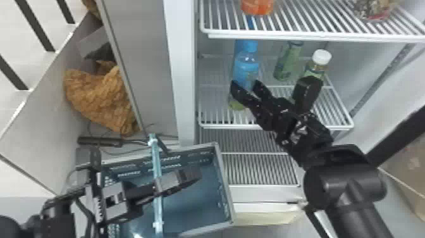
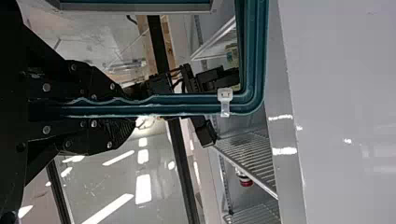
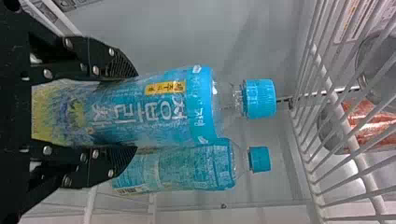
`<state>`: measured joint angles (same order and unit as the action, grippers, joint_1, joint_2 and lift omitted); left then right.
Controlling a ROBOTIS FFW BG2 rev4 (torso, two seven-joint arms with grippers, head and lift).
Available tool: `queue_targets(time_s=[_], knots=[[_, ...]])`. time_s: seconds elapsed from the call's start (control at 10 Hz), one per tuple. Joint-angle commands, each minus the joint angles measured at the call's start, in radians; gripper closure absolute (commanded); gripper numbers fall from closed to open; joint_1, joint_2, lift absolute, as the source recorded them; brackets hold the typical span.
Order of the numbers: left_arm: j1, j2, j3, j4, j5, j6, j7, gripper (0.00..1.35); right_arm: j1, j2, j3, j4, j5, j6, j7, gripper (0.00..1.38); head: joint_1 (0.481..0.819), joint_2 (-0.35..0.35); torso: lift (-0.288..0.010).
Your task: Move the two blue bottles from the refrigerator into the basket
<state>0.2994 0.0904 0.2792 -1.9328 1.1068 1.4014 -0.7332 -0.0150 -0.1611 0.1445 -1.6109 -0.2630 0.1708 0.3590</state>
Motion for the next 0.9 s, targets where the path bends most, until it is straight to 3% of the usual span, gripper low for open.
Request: queue_targets(time_s=[0.0,0.4,0.8], knots=[[0.0,0.0,0.0,0.0,0.0,0.0,0.0,1.2,0.015,-0.001,-0.005,-0.015,-0.006,0.001,0.0,1.28,0.695,-0.066,-0.22],[0.0,-0.001,-0.002,0.0,0.0,0.0,0.0,1.2,0.091,-0.011,-0.041,-0.118,-0.006,0.001,0.018,1.28,0.695,-0.072,-0.22],[0.0,-0.001,-0.002,0.0,0.0,0.0,0.0,1.2,0.27,-0.035,-0.085,-0.386,-0.05,0.143,0.055,1.28,0.695,-0.086,-0.22]])
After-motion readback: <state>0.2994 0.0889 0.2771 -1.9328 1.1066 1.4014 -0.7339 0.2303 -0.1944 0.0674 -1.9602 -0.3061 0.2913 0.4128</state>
